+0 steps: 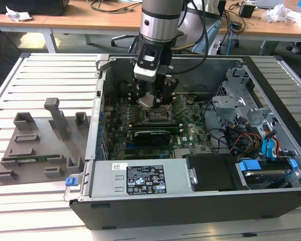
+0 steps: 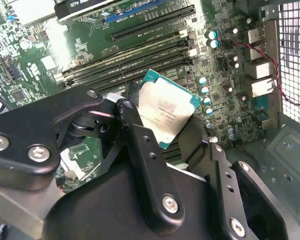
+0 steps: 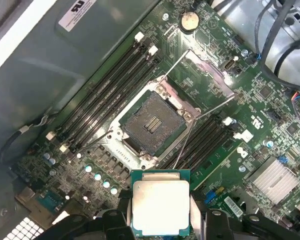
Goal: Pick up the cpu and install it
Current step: 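Place the cpu into insertion slot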
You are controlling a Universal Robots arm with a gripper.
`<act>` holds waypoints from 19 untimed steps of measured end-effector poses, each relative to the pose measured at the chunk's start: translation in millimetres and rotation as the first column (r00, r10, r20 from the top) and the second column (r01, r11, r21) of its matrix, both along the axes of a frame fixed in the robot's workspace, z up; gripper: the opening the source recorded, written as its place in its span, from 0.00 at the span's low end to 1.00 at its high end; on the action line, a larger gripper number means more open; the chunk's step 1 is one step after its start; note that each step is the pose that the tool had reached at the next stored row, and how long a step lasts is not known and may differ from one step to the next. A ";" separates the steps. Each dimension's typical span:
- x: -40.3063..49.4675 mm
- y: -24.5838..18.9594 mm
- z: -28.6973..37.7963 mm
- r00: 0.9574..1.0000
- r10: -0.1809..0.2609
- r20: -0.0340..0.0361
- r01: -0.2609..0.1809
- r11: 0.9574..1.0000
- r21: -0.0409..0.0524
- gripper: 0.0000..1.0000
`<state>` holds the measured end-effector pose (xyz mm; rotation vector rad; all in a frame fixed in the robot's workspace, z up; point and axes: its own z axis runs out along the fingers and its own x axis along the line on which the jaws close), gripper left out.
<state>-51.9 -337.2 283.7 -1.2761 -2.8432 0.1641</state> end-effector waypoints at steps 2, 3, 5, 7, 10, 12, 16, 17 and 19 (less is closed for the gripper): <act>0.0 0.0 0.0 1.000 -0.018 0.000 0.018 1.000 0.000 0.55; 0.1 0.0 0.0 1.000 -0.028 0.000 0.028 1.000 0.000 0.55; 0.1 0.0 0.0 0.999 -0.053 0.000 0.053 0.999 0.000 0.55; 0.1 0.0 0.0 0.997 -0.071 0.000 0.071 0.997 0.000 0.55; 0.1 0.0 0.0 0.994 -0.108 0.000 0.108 0.994 0.000 0.55; 0.1 0.0 0.0 0.992 -0.126 0.000 0.126 0.992 0.000 0.55; 0.2 0.0 0.0 0.987 -0.161 0.000 0.161 0.987 0.000 0.55; 0.2 0.0 0.0 0.986 -0.168 0.000 0.168 0.986 0.000 0.55; 0.2 0.0 0.0 0.982 -0.186 0.000 0.186 0.982 0.000 0.55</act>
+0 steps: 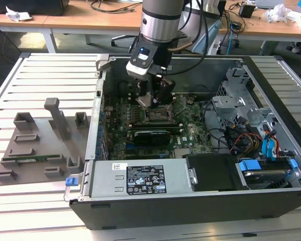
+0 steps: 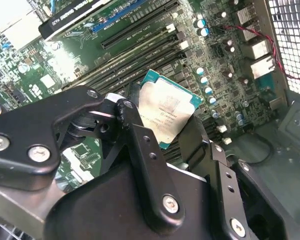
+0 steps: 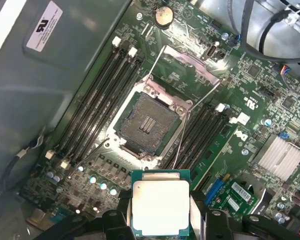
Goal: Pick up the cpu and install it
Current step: 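Place the cpu into insertion slot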
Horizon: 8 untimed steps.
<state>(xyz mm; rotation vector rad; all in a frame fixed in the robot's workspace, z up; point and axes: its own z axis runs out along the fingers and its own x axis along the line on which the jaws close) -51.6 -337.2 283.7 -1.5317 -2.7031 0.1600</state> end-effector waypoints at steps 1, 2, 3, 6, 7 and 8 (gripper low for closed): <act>0.0 0.0 0.0 1.000 -0.007 0.000 0.007 1.000 0.000 0.55; 0.1 0.0 0.0 1.000 -0.018 0.000 0.018 1.000 0.000 0.55; 0.1 0.0 0.0 1.000 -0.025 0.000 0.025 1.000 0.000 0.55; 0.2 0.0 0.0 0.999 -0.051 0.000 0.051 0.999 0.000 0.55; 0.4 0.0 0.0 0.998 -0.064 0.000 0.064 0.998 0.000 0.55; 0.5 0.0 0.0 0.997 -0.074 0.000 0.074 0.997 0.000 0.55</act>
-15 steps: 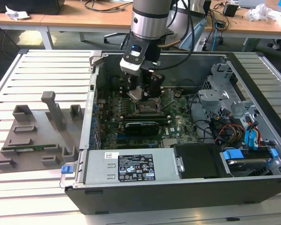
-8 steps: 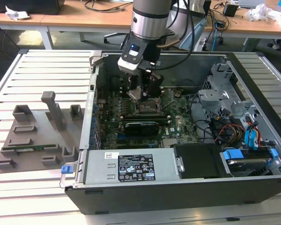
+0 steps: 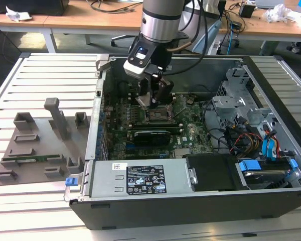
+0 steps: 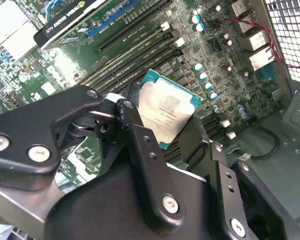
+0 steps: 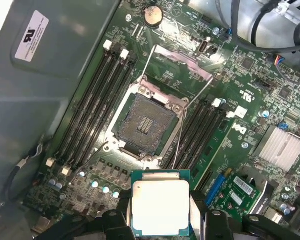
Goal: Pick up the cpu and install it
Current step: 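Place the cpu into insertion slot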
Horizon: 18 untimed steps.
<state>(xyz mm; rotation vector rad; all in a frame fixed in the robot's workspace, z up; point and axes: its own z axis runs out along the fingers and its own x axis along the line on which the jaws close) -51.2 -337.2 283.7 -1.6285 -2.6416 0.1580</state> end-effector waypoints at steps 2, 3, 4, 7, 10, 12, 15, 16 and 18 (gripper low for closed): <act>0.1 0.0 0.0 1.000 -0.017 0.000 0.017 1.000 0.000 0.55; 0.2 0.0 0.0 1.000 -0.030 0.000 0.030 1.000 0.000 0.55; 0.3 0.0 0.0 0.999 -0.040 0.000 0.040 0.999 0.000 0.55; 0.4 0.0 0.0 0.998 -0.063 0.000 0.063 0.998 0.000 0.55; 0.4 0.0 0.0 0.996 -0.094 0.000 0.094 0.996 0.000 0.55; 0.5 0.0 0.0 0.993 -0.120 0.000 0.120 0.993 0.000 0.55; 0.6 0.0 0.0 0.987 -0.158 0.000 0.158 0.987 0.000 0.55; 0.6 0.0 0.0 0.986 -0.165 0.000 0.165 0.986 0.000 0.55; 0.7 0.0 0.0 0.982 -0.188 0.000 0.188 0.982 0.000 0.55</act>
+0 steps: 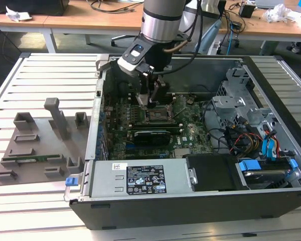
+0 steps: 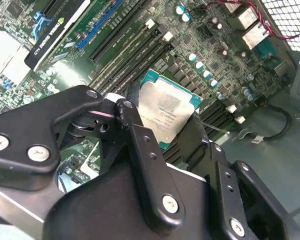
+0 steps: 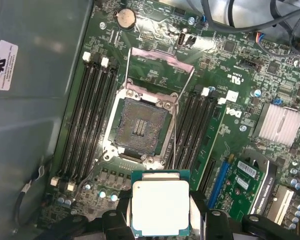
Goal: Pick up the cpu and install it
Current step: 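Place the cpu into insertion slot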
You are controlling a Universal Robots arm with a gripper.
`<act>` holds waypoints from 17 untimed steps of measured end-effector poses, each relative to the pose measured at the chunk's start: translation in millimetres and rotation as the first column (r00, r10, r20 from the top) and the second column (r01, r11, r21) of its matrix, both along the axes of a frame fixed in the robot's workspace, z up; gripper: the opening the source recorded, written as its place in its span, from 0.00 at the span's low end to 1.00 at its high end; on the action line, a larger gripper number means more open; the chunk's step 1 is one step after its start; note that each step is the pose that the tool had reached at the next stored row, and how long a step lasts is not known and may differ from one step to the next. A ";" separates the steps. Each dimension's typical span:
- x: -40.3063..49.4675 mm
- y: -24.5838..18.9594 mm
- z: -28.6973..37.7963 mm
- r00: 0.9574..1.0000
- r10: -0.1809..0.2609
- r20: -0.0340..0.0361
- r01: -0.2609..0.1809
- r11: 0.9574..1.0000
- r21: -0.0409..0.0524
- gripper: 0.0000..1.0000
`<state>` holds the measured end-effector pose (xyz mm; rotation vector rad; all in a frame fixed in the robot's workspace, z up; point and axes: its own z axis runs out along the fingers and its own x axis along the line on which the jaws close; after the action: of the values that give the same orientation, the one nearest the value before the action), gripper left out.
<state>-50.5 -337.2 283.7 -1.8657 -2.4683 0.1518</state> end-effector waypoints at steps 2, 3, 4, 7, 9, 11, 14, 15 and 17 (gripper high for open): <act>0.1 0.0 0.0 1.000 -0.022 0.000 0.022 1.000 0.000 0.55; 0.1 0.0 0.0 0.999 -0.035 0.000 0.035 0.999 0.000 0.55; 0.2 0.0 0.0 0.999 -0.043 0.000 0.043 0.999 0.000 0.55; 0.3 0.0 0.0 0.997 -0.073 0.000 0.073 0.997 0.000 0.55; 0.3 0.0 0.0 0.996 -0.091 0.000 0.091 0.996 0.000 0.55; 0.4 0.0 0.0 0.994 -0.112 0.000 0.112 0.994 0.000 0.55; 0.5 0.0 0.0 0.991 -0.136 0.000 0.136 0.991 0.000 0.55; 0.5 0.0 0.0 0.989 -0.145 0.000 0.145 0.989 0.000 0.55; 0.5 0.0 0.0 0.987 -0.163 0.000 0.163 0.987 0.000 0.55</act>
<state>-49.9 -337.2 283.7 -2.0560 -2.3020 0.1453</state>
